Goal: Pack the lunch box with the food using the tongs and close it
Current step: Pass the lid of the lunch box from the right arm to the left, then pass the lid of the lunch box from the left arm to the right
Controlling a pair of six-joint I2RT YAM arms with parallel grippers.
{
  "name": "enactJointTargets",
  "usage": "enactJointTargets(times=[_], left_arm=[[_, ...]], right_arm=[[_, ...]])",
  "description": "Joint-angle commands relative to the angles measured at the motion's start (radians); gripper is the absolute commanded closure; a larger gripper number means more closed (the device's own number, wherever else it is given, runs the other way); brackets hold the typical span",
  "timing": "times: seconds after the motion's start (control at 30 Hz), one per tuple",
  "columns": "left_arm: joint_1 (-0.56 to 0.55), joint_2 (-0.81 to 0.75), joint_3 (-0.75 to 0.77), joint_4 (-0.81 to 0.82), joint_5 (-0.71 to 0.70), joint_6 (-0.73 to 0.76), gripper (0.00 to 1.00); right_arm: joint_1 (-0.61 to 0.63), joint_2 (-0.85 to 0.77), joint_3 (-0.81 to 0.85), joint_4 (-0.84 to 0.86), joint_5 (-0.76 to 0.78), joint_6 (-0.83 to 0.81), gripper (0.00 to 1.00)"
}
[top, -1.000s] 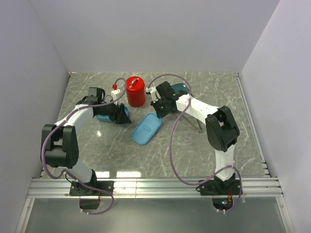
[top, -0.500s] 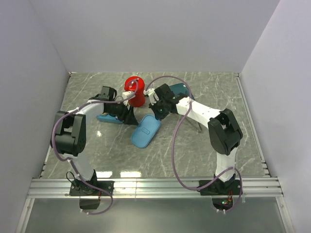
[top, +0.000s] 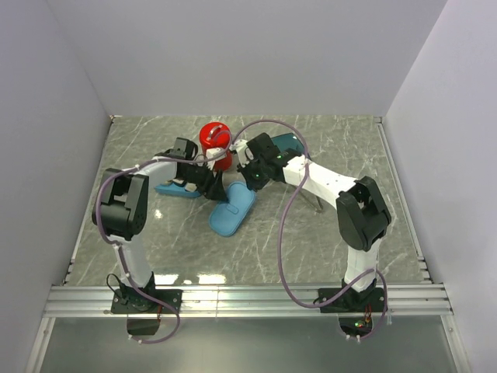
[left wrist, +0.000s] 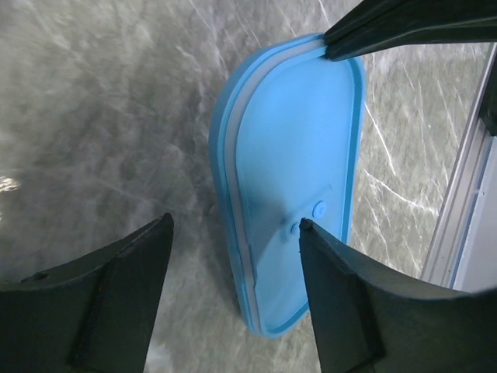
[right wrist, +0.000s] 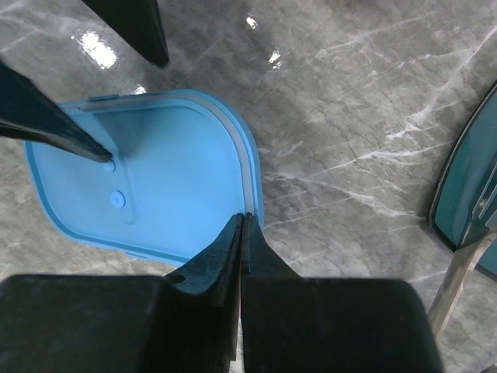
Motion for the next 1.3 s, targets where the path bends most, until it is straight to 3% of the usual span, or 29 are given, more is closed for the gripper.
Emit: enactJointTargets(times=[0.0,0.07,0.13,0.3,0.47,0.57,0.67,0.8,0.93,1.07,1.13,1.27], left_arm=[[-0.018,0.028,0.037,0.009,0.051,0.008,0.29],[-0.024,0.038,0.042,0.004,0.054,0.012,0.3],[-0.028,0.048,0.045,-0.005,0.072,0.026,0.4],[-0.028,0.029,0.05,-0.06,0.132,0.06,0.75],[-0.027,-0.033,0.028,-0.083,0.164,0.044,0.99],[-0.027,-0.087,0.017,-0.103,0.177,0.032,1.0],[-0.027,-0.145,0.01,-0.131,0.175,0.026,1.0],[-0.028,-0.269,-0.007,-0.122,0.146,0.006,1.0],[-0.028,-0.366,-0.009,-0.142,0.073,0.044,1.0],[-0.045,-0.484,-0.047,-0.116,-0.045,0.106,1.0],[-0.076,-0.599,-0.11,-0.029,-0.162,0.164,1.0],[-0.143,-0.774,-0.222,0.113,-0.338,0.306,1.0]], right_arm=[[0.012,-0.073,-0.005,0.032,0.0,-0.007,1.0],[0.012,-0.08,-0.009,0.033,0.001,-0.005,1.0],[0.012,-0.082,-0.011,0.032,0.003,-0.005,1.0],[0.012,-0.094,-0.014,0.029,0.018,-0.001,1.0],[-0.01,-0.117,0.018,-0.033,0.012,0.027,1.0],[-0.051,-0.154,0.03,-0.075,-0.028,0.048,1.0],[-0.118,-0.188,0.061,-0.146,-0.115,0.061,0.92],[-0.232,-0.241,0.067,-0.197,-0.25,0.077,0.67],[-0.327,-0.269,0.084,-0.231,-0.323,0.102,0.61],[-0.408,-0.266,0.112,-0.247,-0.422,0.157,0.59],[-0.422,-0.245,0.13,-0.261,-0.511,0.176,0.58],[-0.425,-0.214,0.14,-0.248,-0.693,0.235,0.44]])
